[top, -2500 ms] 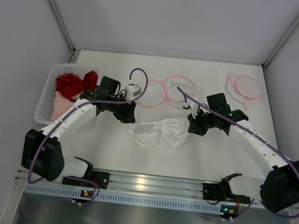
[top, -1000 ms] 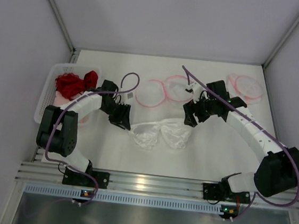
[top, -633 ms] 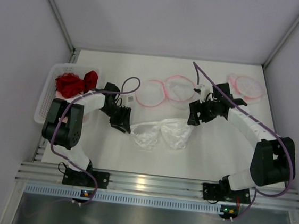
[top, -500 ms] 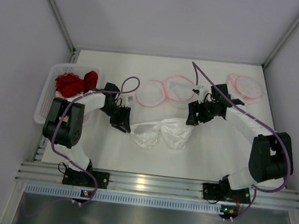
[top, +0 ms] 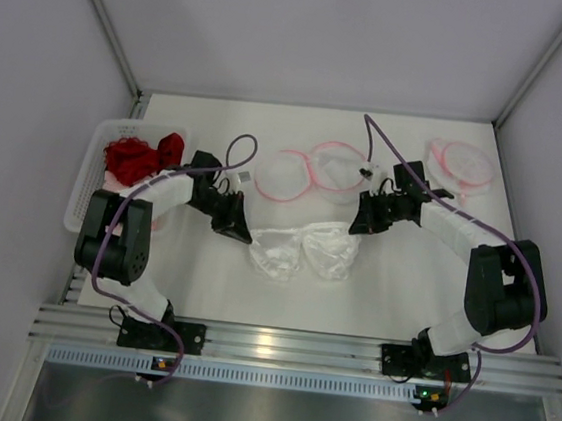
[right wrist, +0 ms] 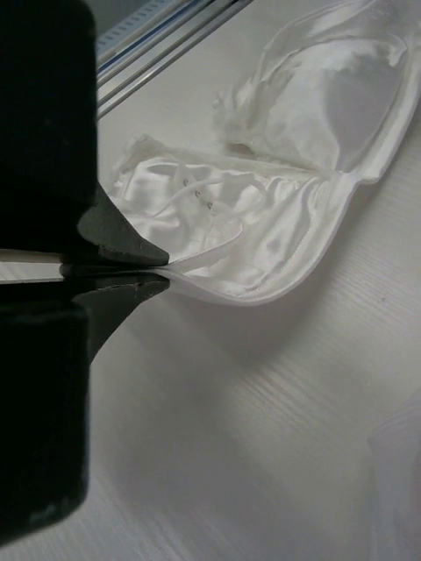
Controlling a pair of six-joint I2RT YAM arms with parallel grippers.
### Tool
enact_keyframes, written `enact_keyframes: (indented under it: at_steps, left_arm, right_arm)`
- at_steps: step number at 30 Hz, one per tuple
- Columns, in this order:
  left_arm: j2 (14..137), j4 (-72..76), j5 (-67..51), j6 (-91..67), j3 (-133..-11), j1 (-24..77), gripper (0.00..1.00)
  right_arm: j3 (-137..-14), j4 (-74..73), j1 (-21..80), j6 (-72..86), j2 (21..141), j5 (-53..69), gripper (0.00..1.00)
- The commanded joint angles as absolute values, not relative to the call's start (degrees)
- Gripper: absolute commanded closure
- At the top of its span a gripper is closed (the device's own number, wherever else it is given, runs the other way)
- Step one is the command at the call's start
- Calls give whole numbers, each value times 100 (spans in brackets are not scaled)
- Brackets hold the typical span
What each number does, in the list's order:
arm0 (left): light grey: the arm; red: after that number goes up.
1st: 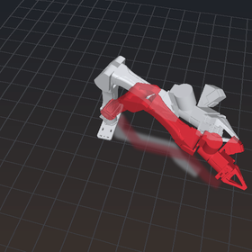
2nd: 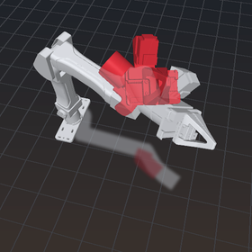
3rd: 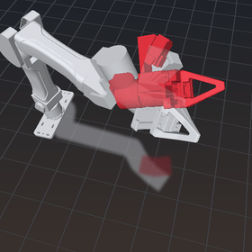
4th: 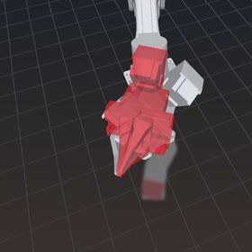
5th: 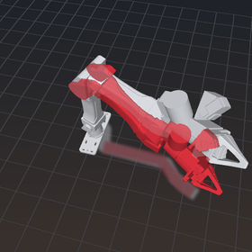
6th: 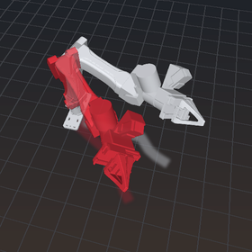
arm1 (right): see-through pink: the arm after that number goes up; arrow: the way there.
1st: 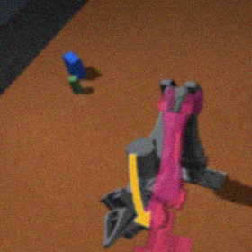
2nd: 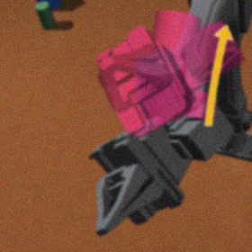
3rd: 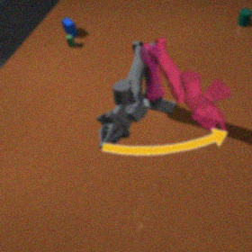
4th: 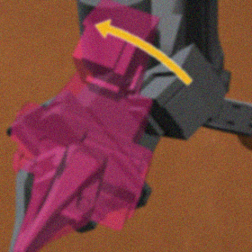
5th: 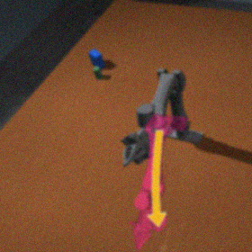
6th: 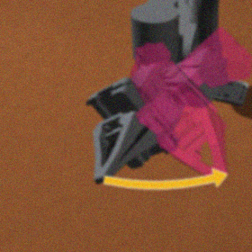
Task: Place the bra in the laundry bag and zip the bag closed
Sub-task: Adjust the bra at the center of the board.
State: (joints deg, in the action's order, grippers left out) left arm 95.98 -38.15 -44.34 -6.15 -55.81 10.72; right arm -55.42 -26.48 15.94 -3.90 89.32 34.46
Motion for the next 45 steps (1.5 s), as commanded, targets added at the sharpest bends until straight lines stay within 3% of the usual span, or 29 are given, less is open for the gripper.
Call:
enact_keyframes:
  at_steps: [1, 9, 16, 22, 27, 33, 37, 39, 45]
  left_arm:
    - [9001, -3665, -5377, -1123, -5634, 1037, 100]
    - [8675, -3595, -6161, -1590, -5792, 1116, 100]
    - [8701, -2453, -6486, -2950, -5862, 1335, 100]
    - [8894, -1022, -6267, -4172, -5924, 1898, 100]
    - [9157, 1487, -5828, -5919, -5424, 2522, 100]
    - [10000, 2363, -5274, -6354, -5466, 3128, 100]
    - [10309, 2364, -4984, -6267, -5546, 3339, 100]
    - [10423, 2364, -4887, -6171, -5555, 3357, 100]
    - [10398, 2364, -4711, -6003, -5388, 3349, 95]
  right_arm:
    - [-5476, -2321, 1652, -115, 8701, 3806, 100]
    - [-5432, -1987, 1968, 351, 8859, 4016, 100]
    - [-5449, -1740, 2232, 466, 8939, 4254, 100]
    - [-5493, -1600, 2496, 501, 8982, 4245, 100]
    - [-5406, -1538, 2531, 466, 8983, 4245, 100]
    - [-5239, -1714, 2505, 212, 8860, 4087, 100]
    - [-5256, -2029, 2391, 53, 8859, 3990, 80]
    - [-5334, -2362, 2294, -358, 8851, 3885, 65]
    - [-5484, -3004, 1864, -1133, 8605, 3437, 45]
